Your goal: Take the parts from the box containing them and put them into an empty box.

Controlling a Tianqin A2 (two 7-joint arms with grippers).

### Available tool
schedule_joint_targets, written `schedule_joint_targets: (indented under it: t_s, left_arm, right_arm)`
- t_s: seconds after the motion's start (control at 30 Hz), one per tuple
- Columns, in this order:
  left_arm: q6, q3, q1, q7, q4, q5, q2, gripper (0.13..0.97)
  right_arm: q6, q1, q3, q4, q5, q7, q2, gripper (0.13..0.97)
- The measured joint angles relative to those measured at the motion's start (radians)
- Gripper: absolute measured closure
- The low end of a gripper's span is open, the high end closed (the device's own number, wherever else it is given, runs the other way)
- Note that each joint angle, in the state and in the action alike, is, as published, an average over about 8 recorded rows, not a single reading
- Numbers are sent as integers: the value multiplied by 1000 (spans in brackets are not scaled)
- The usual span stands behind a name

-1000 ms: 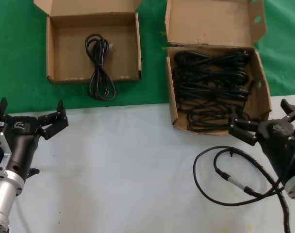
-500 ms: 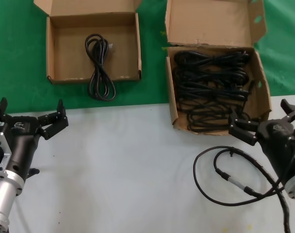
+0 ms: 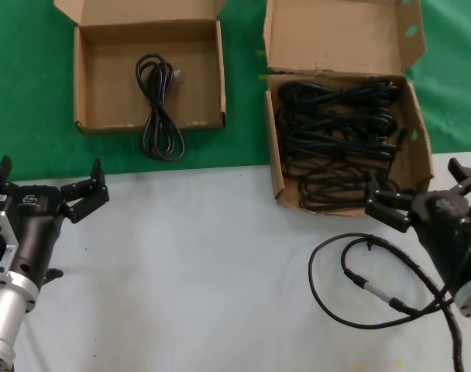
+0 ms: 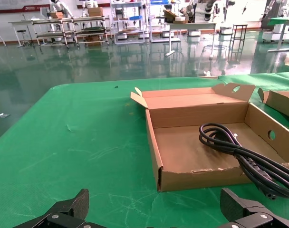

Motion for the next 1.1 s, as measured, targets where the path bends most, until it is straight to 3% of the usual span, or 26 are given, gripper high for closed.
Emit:
schedule_joint_targets:
  t_s: [1.1]
  left_arm:
    - [0, 0, 0, 0, 0, 0, 0, 132]
  right_arm:
    - [0, 0, 0, 0, 0, 0, 0, 129]
